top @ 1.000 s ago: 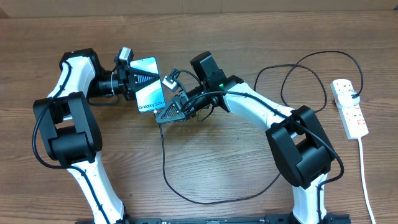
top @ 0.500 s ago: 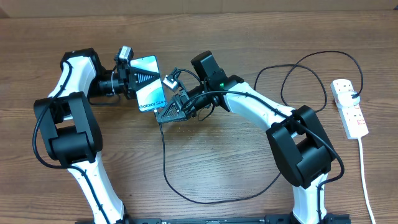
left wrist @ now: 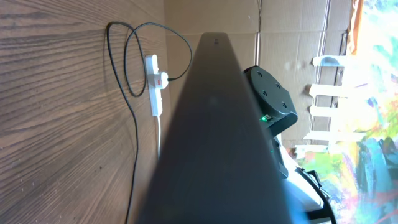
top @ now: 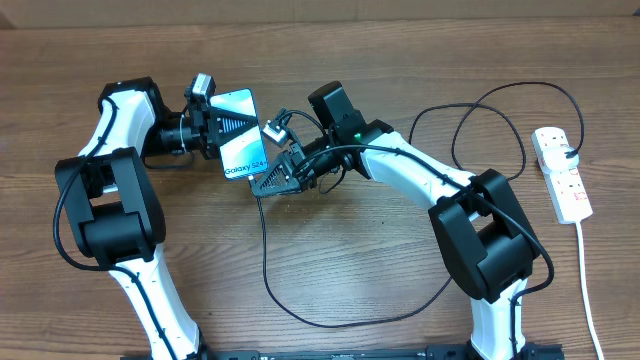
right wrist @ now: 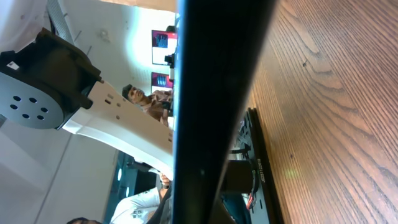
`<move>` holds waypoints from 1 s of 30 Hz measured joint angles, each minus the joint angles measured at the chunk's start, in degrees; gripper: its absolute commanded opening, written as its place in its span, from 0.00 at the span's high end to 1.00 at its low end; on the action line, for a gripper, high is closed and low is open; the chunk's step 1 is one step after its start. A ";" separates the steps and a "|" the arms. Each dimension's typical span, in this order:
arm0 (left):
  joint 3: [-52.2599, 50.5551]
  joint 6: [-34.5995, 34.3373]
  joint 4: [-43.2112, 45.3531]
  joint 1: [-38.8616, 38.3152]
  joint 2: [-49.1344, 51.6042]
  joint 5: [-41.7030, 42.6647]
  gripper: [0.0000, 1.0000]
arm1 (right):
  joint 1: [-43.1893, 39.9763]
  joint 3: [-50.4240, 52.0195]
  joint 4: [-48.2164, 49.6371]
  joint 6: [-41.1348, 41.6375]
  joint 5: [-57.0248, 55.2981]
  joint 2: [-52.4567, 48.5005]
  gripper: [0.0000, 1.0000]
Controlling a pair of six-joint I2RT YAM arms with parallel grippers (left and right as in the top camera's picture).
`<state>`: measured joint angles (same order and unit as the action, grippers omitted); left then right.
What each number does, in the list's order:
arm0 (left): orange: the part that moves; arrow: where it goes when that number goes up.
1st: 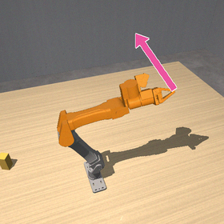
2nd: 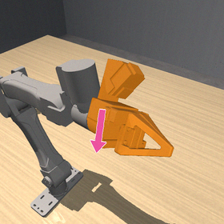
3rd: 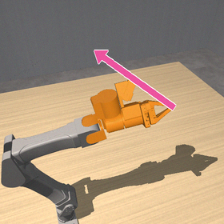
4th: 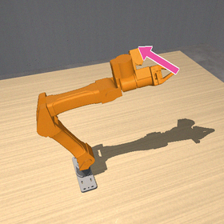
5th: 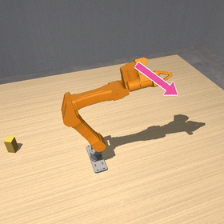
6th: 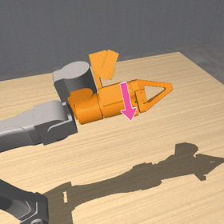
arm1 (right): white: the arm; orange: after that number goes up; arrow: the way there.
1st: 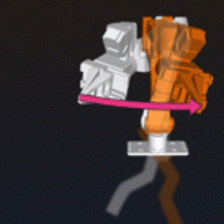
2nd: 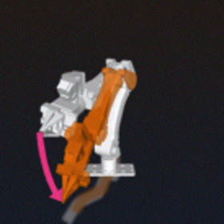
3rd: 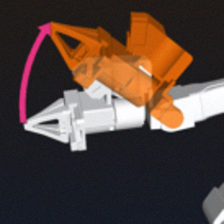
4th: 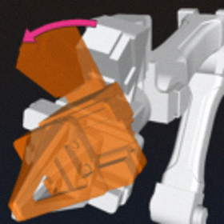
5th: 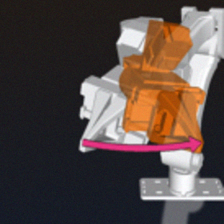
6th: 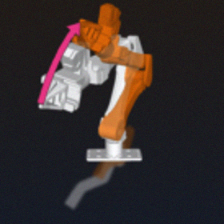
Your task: Plug charger to phone and switch on socket
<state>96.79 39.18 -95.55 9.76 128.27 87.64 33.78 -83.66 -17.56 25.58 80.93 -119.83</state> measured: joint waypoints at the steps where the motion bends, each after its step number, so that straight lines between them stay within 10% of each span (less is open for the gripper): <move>1: 0.00 0.00 0.00 -0.02 0.00 0.00 0.96 | 0.00 0.00 -0.04 0.15 -0.11 0.00 0.96; 30: 0.00 0.04 0.44 -0.42 0.00 0.48 0.96 | -0.02 0.00 -0.04 2.78 -1.42 0.66 0.96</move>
<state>96.79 39.22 -95.11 9.34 128.27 88.12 33.76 -83.66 -17.61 28.36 79.50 -119.17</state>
